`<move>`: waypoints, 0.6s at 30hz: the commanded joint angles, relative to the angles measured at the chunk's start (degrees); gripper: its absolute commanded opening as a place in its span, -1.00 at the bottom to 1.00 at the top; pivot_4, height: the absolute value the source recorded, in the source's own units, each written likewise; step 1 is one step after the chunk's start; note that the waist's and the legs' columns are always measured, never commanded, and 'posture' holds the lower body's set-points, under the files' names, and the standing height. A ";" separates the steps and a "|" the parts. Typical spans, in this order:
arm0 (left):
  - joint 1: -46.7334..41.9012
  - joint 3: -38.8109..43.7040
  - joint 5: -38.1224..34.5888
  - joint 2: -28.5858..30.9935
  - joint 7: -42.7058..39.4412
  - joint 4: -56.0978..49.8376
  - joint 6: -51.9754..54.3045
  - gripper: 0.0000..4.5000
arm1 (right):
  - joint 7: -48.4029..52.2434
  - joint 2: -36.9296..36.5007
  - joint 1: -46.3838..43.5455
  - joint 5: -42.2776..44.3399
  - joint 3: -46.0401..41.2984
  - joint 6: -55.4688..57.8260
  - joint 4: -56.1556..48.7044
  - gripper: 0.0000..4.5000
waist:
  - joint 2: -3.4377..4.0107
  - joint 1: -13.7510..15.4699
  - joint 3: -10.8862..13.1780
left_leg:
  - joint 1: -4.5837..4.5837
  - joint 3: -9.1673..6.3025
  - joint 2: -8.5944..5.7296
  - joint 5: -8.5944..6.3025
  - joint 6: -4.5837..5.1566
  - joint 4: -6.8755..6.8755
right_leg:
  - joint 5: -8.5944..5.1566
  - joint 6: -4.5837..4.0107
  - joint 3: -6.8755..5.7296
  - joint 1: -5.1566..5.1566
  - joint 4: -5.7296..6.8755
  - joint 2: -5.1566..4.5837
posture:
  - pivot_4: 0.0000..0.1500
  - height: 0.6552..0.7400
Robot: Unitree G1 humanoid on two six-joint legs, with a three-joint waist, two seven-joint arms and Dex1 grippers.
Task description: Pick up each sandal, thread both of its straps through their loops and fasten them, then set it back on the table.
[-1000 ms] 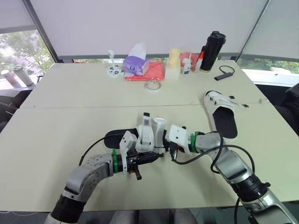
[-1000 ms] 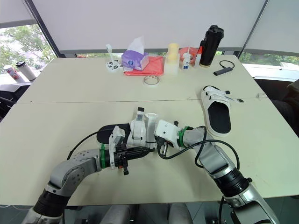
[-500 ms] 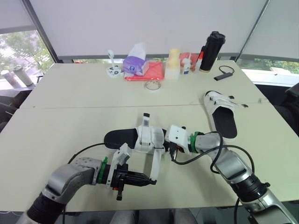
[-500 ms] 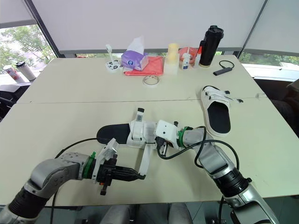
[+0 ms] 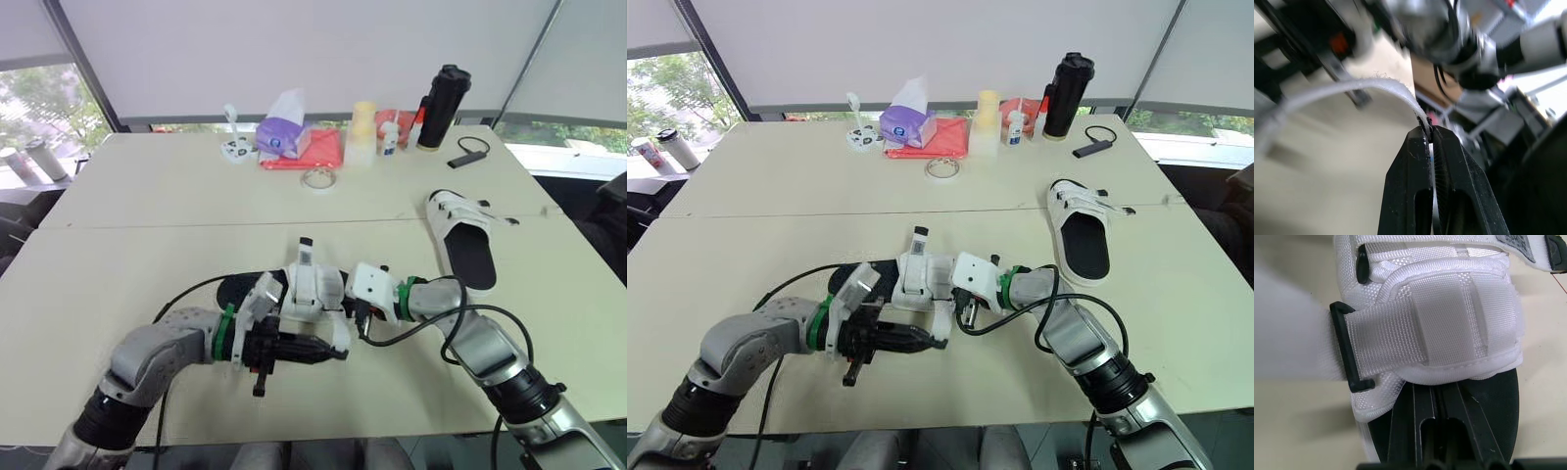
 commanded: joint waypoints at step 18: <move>-11.32 4.78 2.60 -14.15 14.28 15.63 -2.28 -0.99 | 0.46 -0.26 0.86 -0.99 1.83 1.18 2.40 -1.00 | -0.03 0.16 0.01 | 0.02 0.17 -0.05 0.09 0.11 0.09 | 0.03 0.02 0.00 0.24 0.09 0.10 | 1.00 0.75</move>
